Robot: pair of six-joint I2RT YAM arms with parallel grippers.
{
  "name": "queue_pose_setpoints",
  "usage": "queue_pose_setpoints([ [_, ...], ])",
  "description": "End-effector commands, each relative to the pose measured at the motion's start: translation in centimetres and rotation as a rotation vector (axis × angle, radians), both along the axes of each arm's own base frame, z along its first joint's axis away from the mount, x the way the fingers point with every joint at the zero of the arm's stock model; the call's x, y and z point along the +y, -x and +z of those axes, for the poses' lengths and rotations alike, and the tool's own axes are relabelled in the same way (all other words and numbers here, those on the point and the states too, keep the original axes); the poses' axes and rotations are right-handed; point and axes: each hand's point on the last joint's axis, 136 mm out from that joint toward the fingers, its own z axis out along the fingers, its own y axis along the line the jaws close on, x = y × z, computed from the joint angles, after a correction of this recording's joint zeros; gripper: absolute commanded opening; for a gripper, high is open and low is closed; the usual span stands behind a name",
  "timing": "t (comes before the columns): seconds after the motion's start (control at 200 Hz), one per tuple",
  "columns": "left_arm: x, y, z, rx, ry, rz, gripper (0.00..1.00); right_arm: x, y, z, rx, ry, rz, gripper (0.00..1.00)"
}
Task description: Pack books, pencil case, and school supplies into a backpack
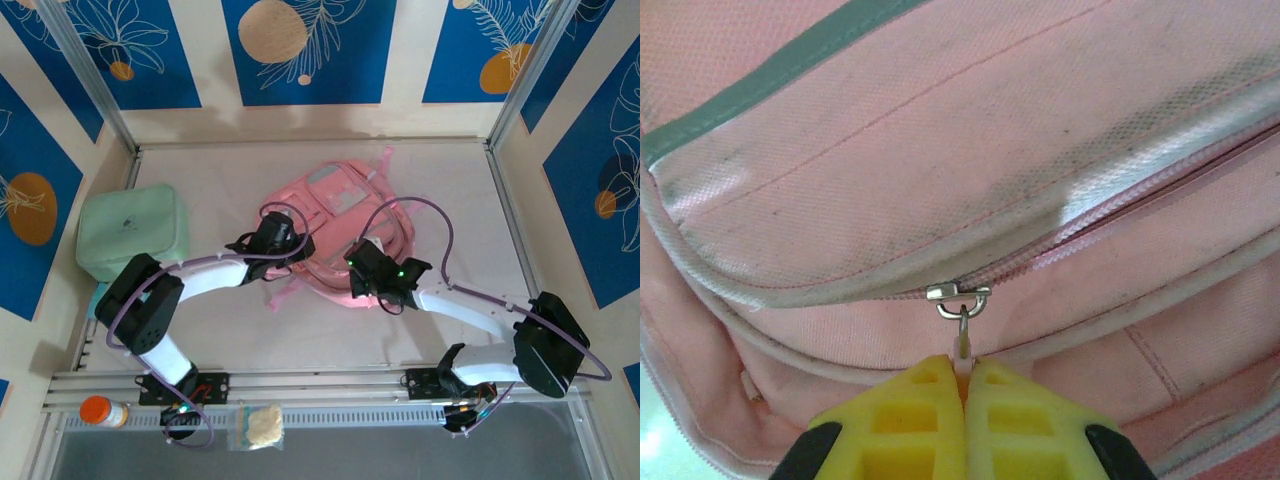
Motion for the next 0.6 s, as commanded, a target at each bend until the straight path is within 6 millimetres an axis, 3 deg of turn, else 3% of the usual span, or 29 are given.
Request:
queue_pose_setpoints([
  [0.0, -0.7, 0.9, 1.9, 0.014, 0.043, -0.023, 0.46, 0.5, 0.4, 0.2, 0.026, -0.078, 0.038, 0.0],
  [0.16, -3.4, 3.6, 3.0, 0.092, 0.184, 0.032, 0.61, 0.1, 0.0, 0.1, 0.011, -0.082, 0.025, 0.0],
  [0.26, -5.1, 4.6, 3.3, 0.112, 0.248, 0.09, 0.65, 0.0, -0.1, -0.3, 0.024, -0.098, 0.015, 0.0],
  [0.45, -7.4, 4.8, 2.5, 0.123, 0.26, 0.124, 0.61, 0.2, -0.2, -0.2, 0.024, -0.103, 0.016, 0.0],
  [0.595, -7.6, 4.4, 2.0, 0.112, 0.251, 0.179, 0.52, 0.3, -0.5, 0.0, 0.016, -0.104, 0.013, 0.0],
])
